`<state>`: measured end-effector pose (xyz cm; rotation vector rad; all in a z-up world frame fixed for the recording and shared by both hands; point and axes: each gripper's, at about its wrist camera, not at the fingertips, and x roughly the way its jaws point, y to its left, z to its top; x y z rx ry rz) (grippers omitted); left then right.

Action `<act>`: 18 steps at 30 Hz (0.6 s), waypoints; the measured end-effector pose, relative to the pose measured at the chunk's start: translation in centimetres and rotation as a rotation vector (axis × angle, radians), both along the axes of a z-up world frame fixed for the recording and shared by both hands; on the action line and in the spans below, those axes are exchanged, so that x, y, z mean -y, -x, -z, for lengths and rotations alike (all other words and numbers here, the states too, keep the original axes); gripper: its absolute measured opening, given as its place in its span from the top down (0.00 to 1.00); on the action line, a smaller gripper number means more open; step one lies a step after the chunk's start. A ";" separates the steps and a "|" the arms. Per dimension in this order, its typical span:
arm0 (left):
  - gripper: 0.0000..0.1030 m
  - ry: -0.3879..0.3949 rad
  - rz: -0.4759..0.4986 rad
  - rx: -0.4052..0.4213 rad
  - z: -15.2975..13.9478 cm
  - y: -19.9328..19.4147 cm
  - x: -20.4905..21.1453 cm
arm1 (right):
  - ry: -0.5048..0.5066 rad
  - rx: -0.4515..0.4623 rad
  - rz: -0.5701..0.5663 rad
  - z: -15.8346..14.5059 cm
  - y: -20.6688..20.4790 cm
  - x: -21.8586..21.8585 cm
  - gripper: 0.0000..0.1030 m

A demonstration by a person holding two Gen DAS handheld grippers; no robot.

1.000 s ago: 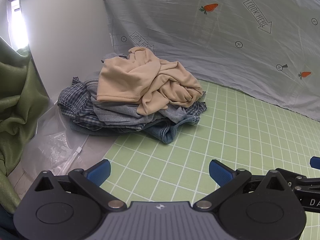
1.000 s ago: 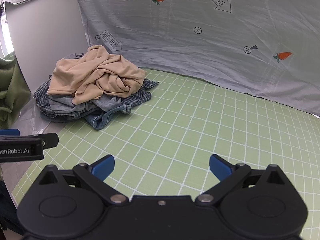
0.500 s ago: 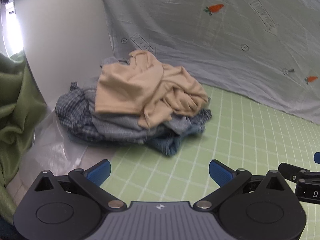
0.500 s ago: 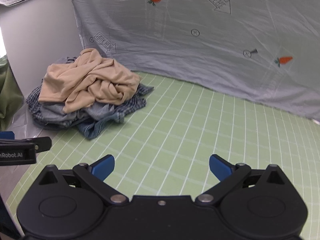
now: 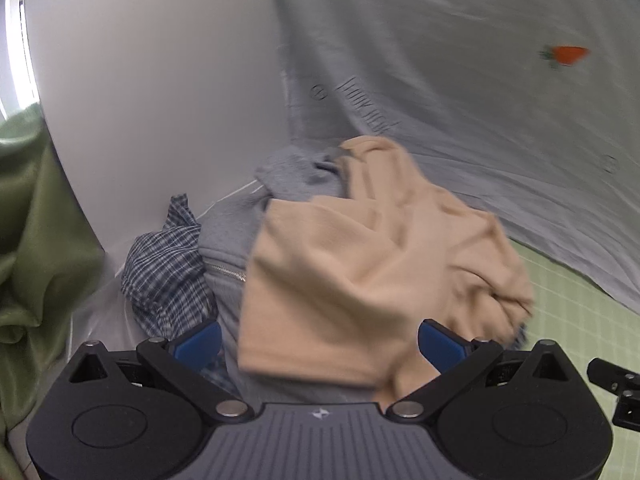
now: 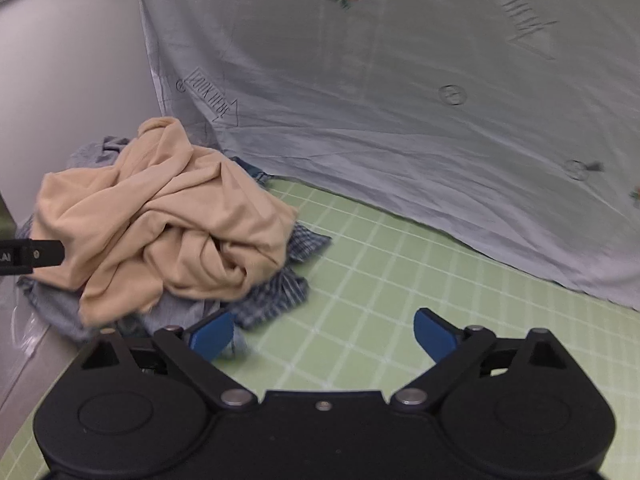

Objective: Fold clothes
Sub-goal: 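Reach into the pile and grasp the beige sweatshirt with the right gripper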

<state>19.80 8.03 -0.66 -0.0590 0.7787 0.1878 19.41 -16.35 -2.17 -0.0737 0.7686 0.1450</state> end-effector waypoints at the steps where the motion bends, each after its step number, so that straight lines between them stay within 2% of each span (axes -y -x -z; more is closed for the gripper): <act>1: 0.00 0.008 -0.008 -0.006 0.3 -0.7 -0.5 | 0.001 -0.007 -0.011 0.5 -1.2 -0.5 0.08; 8: 0.00 0.123 0.026 -0.052 2.8 -3.5 -2.5 | -0.017 -0.051 -0.068 4.0 -7.4 -4.0 0.20; 11: 0.00 0.157 0.030 -0.053 3.3 -3.6 -3.0 | -0.037 -0.062 -0.081 5.0 -8.5 -4.9 0.32; 13: 0.00 0.158 0.033 -0.052 3.4 -3.6 -3.0 | -0.051 -0.068 -0.090 5.6 -9.3 -5.6 0.54; 14: 0.01 0.153 0.035 -0.052 3.3 -3.5 -2.9 | -0.052 -0.066 -0.093 5.9 -9.4 -5.8 0.57; 16: 0.03 0.140 0.033 -0.057 3.1 -3.4 -2.6 | -0.032 -0.032 -0.100 5.8 -8.7 -5.9 0.81; 18: 0.07 0.135 0.023 -0.063 2.7 -3.1 -2.3 | -0.031 0.016 -0.083 5.3 -7.4 -5.2 0.86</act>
